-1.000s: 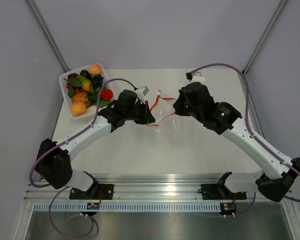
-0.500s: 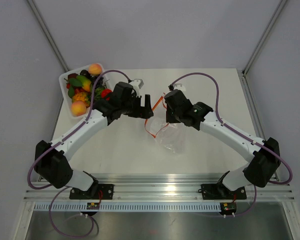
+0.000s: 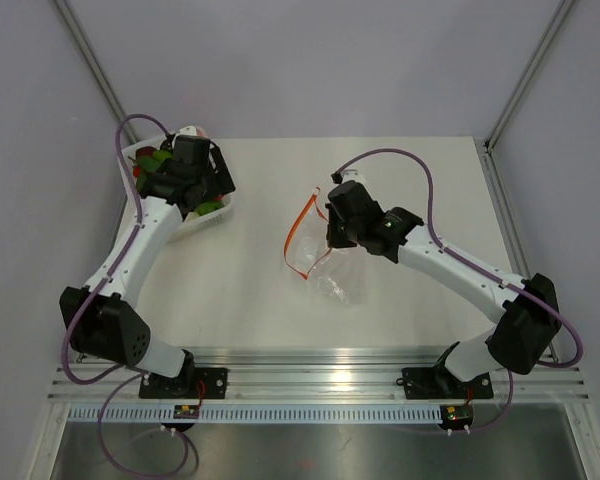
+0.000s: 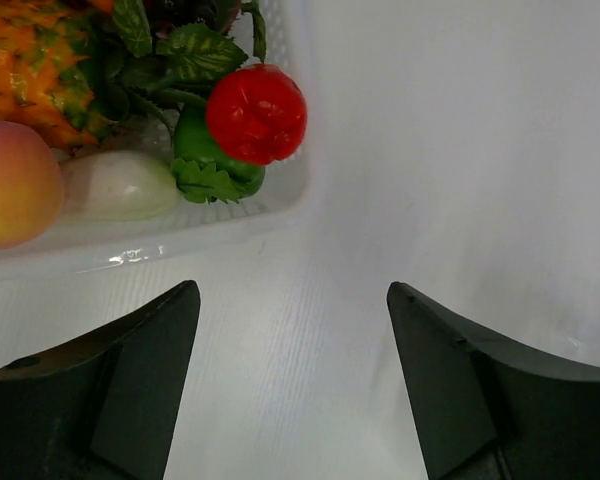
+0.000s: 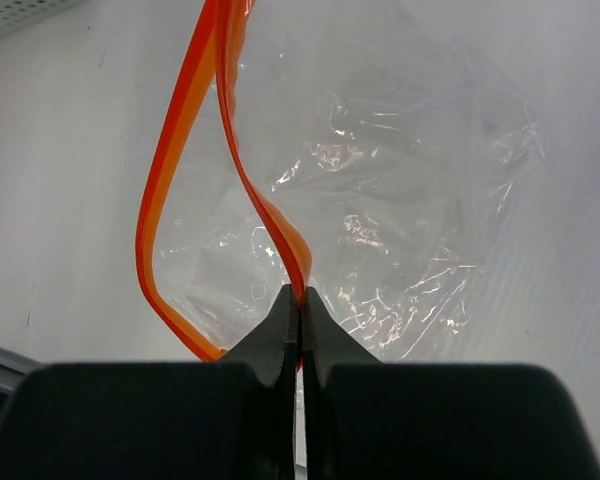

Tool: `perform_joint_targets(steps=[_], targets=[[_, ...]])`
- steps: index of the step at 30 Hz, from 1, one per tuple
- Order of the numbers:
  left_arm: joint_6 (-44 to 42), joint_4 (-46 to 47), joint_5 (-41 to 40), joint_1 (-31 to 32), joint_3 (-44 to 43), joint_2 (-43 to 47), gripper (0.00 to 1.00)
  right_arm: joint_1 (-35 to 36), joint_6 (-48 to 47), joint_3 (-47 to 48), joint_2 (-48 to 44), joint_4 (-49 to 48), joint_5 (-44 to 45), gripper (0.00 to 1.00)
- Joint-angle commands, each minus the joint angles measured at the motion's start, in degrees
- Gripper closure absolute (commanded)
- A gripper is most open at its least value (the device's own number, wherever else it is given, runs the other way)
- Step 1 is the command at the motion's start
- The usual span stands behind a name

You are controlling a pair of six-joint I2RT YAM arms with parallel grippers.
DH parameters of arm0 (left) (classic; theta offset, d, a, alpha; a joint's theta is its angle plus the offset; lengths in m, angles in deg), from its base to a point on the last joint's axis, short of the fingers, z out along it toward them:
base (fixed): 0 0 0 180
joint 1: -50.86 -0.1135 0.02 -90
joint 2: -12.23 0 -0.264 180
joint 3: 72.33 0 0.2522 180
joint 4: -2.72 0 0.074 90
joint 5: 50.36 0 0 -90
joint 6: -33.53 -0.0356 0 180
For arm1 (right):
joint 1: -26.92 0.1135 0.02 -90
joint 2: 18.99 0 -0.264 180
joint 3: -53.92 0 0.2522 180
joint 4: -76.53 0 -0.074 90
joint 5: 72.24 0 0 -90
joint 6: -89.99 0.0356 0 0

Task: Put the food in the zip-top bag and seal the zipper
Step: Pick up the fake fruit from the bin.

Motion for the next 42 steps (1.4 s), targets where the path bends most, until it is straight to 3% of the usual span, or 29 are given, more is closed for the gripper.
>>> perform_joint_targets(steps=[1, 7, 11, 13, 16, 28, 30, 34, 38, 42], targets=[[3.44, -1.69, -6.90, -0.66, -5.28, -6.00, 0.21, 0.07, -1.27, -0.45, -0.95, -2.67, -0.38, 1.00], [9.94, -0.19, -5.49, -5.84, -8.80, -13.04, 0.22, 0.07, -0.74, -1.50, -1.82, -3.19, -1.35, 1.00], [9.70, 3.13, -3.74, -8.30, -8.63, -15.24, 0.07, 0.07, -0.48, -2.47, -2.62, -3.19, -0.91, 1.00], [9.34, 4.28, -0.24, -9.00, -9.42, -16.65, 0.05, 0.07, -0.04, -2.48, -2.71, -3.11, -1.09, 1.00], [8.99, 6.22, 5.03, -9.80, -9.68, -19.29, 0.05, 0.07, 0.14, -2.47, -2.44, -2.93, -1.79, 1.00], [9.52, 10.18, 7.43, -10.85, -12.41, -27.55, 0.10, 0.07, -0.12, -3.00, -1.04, -2.84, -2.76, 1.00], [9.87, 10.26, 7.34, -10.85, -12.32, -28.17, 0.15, 0.07, -0.12, -3.18, -0.77, -3.02, -2.67, 1.00], [9.78, 12.28, 8.21, -10.85, -10.65, -27.56, 0.39, 0.07, 0.05, -3.00, -0.24, -3.02, -2.41, 1.00], [9.26, 12.90, 9.98, -10.85, -9.60, -24.67, 0.55, -0.02, -0.03, -2.65, 0.54, -3.02, -2.41, 1.00], [8.12, 13.60, 9.72, -10.85, -6.26, -18.34, 0.62, -0.02, 0.40, -2.47, 0.99, -2.93, -2.67, 1.00]])
